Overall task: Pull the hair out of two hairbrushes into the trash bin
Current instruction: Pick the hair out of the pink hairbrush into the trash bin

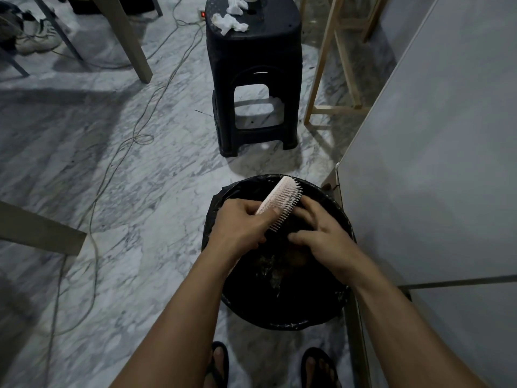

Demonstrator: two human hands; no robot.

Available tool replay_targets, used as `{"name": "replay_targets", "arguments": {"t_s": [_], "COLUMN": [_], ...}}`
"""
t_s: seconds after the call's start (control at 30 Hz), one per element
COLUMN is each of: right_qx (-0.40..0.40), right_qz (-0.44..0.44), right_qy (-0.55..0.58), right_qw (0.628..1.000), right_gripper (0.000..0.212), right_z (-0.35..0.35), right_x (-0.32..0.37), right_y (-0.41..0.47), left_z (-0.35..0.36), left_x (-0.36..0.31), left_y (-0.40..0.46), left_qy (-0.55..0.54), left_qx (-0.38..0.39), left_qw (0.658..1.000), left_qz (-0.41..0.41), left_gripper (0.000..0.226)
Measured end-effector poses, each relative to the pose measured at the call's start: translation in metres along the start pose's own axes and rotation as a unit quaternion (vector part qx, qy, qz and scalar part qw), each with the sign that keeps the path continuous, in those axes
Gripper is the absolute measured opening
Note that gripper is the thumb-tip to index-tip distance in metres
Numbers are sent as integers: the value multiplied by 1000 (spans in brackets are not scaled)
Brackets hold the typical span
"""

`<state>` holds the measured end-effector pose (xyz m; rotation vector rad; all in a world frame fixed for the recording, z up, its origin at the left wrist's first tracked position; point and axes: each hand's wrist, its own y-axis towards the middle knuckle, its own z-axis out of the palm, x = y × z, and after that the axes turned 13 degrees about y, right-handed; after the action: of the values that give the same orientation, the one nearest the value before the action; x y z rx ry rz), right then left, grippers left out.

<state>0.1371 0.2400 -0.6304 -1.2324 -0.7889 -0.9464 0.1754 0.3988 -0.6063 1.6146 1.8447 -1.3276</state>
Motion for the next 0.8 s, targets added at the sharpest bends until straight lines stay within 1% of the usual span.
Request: {"name": "replay_targets", "arguments": {"t_s": [0.03,0.07,0.13,0.17,0.23,0.27,0.37,0.43,0.5,0.6,0.67,0.73,0.8], "right_qx": [13,13,-10,-25,-49,-59,-75,-94,-113,-116,-145,-185,-203], "right_qz": [-13,-27,-59,-66,-70,-61,-20,6,24,48,66,93,135], "right_qy": [13,-4,-99,-155,-264,-297,-349,-363,-381,-405,-419,-431,-462], "right_qw": [1000,1000,993,985,961,951,934,927,918,906,894,878,853], "right_gripper": [63,50,21,16,31,33,30,24,21,25,26,25,18], "right_z": [4,6,6,3,-1,-3,-9,-14,-18,-19,-20,-23,-25], "right_x": [-3,-4,-4,-4,-2,0,2,0,-1,-3,-3,-2,-1], "right_y": [0,0,1,2,1,-1,-5,-4,-4,-2,-2,-2,-4], "left_z": [2,3,4,3,3,3,0,-4,-6,-4,-3,-3,-3], "left_x": [0,0,2,2,1,0,-3,-3,-2,-2,-3,-3,-4], "left_y": [0,0,1,1,1,1,0,1,1,1,1,1,0], "left_qy": [-1,0,6,10,16,20,10,-15,-24,-29,-36,-41,-45], "left_qx": [2,0,-16,-28,-59,-79,-153,-177,-171,-157,-149,-149,-150], "left_qw": [1000,1000,1000,999,998,997,988,983,984,986,987,987,987], "left_qz": [10,18,22,18,10,5,-18,-33,-39,-42,-50,-53,-47], "left_gripper": [18,18,23,26,26,23,17,17,15,17,17,17,13]}}
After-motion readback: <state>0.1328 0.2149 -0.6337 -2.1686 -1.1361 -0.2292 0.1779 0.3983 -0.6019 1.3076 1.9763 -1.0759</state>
